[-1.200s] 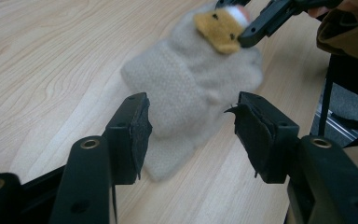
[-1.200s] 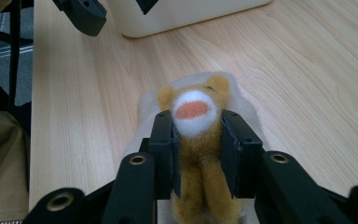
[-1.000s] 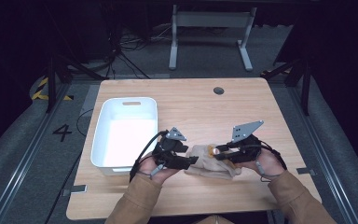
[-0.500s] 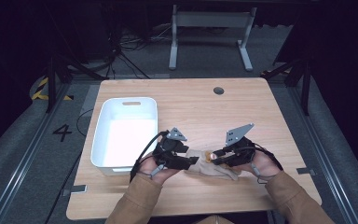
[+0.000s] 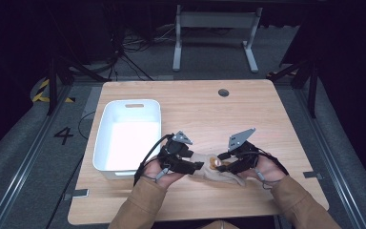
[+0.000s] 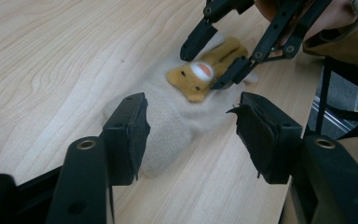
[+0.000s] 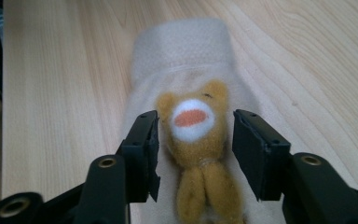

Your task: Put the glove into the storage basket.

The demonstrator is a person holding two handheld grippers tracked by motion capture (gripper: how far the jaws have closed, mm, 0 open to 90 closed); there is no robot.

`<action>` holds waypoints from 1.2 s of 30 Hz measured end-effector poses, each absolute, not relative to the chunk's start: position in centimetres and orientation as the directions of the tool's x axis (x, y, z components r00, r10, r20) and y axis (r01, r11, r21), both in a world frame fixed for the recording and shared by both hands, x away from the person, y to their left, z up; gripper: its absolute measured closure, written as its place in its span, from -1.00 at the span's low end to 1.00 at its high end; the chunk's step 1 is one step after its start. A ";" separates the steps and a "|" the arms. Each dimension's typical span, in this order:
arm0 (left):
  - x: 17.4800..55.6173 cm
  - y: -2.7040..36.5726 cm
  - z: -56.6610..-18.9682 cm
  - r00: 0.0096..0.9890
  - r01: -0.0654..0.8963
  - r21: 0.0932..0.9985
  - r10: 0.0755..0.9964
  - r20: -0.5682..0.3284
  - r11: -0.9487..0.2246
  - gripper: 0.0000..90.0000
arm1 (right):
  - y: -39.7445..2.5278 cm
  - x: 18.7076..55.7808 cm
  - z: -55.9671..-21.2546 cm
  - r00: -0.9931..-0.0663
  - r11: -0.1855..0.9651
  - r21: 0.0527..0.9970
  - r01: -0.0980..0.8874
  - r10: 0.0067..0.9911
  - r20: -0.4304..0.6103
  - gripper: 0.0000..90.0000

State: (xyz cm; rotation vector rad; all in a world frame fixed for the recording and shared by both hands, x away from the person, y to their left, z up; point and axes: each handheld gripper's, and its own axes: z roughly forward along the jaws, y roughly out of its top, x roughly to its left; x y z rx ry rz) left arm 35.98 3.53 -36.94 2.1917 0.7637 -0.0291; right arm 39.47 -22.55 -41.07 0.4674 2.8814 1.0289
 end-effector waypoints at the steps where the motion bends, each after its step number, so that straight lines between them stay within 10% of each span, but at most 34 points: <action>1: 36.0 3.5 -36.9 0.818 0.532 0.684 0.513 -0.261 -0.500 -0.09 | -22.5 39.5 -41.1 -0.953 0.733 0.626 0.266 0.296 0.057 0.11; 36: 37.2 1.9 -36.8 0.855 0.440 0.754 0.485 -0.186 -0.487 -0.89 | -32.2 37.9 -35.4 -0.723 0.377 0.851 0.365 0.691 0.004 0.05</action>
